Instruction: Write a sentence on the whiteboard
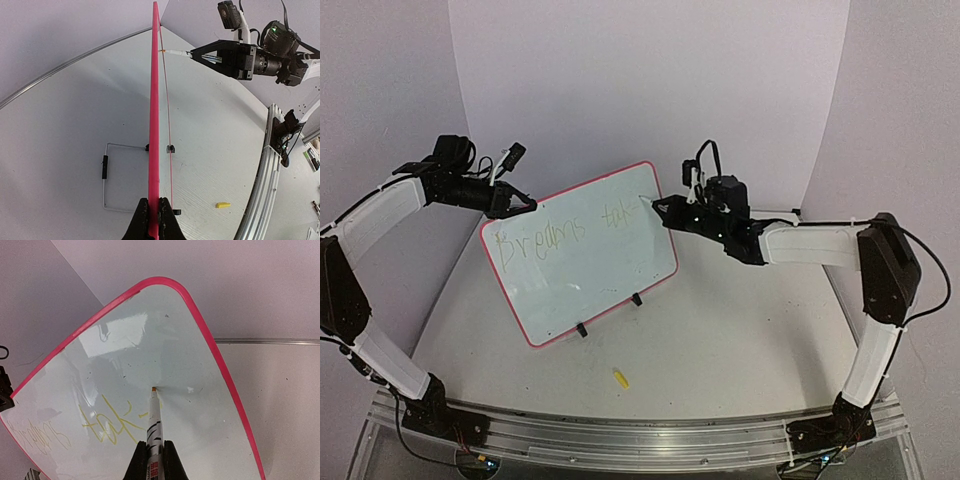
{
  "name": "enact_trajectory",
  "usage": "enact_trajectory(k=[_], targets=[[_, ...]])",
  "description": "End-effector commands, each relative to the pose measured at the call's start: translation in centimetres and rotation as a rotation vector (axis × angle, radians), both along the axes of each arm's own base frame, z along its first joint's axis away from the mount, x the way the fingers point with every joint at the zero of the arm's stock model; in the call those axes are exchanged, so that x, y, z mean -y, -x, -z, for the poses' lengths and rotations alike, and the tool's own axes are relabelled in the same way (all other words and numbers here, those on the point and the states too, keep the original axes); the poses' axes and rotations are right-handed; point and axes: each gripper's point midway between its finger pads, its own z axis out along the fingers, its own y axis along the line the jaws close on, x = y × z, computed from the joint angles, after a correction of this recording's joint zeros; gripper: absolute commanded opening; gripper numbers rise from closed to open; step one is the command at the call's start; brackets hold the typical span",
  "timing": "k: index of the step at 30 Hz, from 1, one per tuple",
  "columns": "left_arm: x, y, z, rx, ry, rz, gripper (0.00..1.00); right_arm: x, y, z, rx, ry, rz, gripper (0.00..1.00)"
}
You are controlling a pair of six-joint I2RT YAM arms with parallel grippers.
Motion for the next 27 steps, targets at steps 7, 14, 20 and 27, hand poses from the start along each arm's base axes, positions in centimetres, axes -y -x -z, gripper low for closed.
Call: enact_trajectory(k=[7, 14, 20, 27], targets=[[1.2, 1.5, 2.2, -0.067, -0.008, 0.073, 0.00, -1.4, -0.6, -0.9, 0.020, -0.048, -0.053, 0.00], [1.2, 1.5, 2.2, -0.066, -0.009, 0.074, 0.00, -1.4, 0.4, 0.5, -0.013, -0.033, -0.086, 0.00], [1.2, 1.4, 2.2, -0.068, -0.008, 0.072, 0.00, -1.2, 1.1, 1.7, -0.041, -0.016, -0.101, 0.00], [1.3, 1.5, 2.2, -0.069, -0.009, 0.075, 0.00, -1.0, 1.6, 3.0, -0.072, -0.006, -0.104, 0.00]])
